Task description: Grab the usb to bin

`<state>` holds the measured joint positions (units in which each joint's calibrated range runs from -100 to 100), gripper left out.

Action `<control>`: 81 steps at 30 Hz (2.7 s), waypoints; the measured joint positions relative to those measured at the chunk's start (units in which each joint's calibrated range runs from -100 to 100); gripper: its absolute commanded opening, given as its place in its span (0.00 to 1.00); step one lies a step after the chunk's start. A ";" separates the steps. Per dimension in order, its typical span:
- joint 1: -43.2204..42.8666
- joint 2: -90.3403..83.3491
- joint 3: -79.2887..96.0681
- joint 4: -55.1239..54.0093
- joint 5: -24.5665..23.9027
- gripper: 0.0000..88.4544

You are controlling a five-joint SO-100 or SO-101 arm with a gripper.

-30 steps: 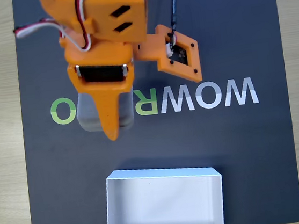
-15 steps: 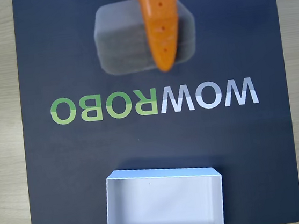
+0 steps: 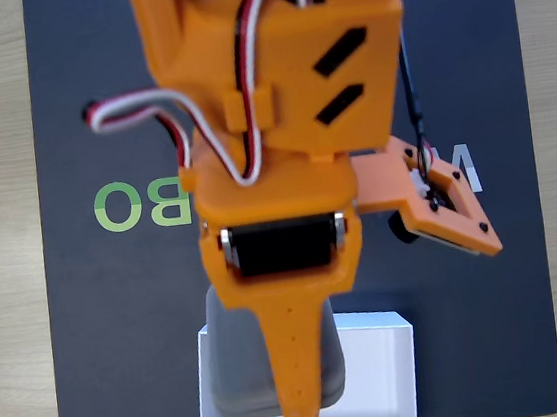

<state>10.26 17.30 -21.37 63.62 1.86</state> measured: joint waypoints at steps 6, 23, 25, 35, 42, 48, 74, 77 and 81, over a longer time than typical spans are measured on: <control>0.00 21.55 -21.42 -0.17 0.00 0.02; 0.44 42.28 -40.31 -0.17 0.21 0.02; 0.44 42.28 -40.31 -0.17 0.21 0.02; -1.24 42.37 -36.87 -0.17 0.21 0.13; -0.53 42.18 -32.72 -0.52 0.21 0.54; -0.97 39.41 -31.72 -0.60 0.21 0.67; -1.24 -11.10 -4.34 -1.12 0.00 0.26; -1.24 -21.37 5.51 -1.21 0.00 0.12; -1.24 -35.80 17.80 -1.21 0.05 0.04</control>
<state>9.02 -18.50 -3.57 62.41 1.91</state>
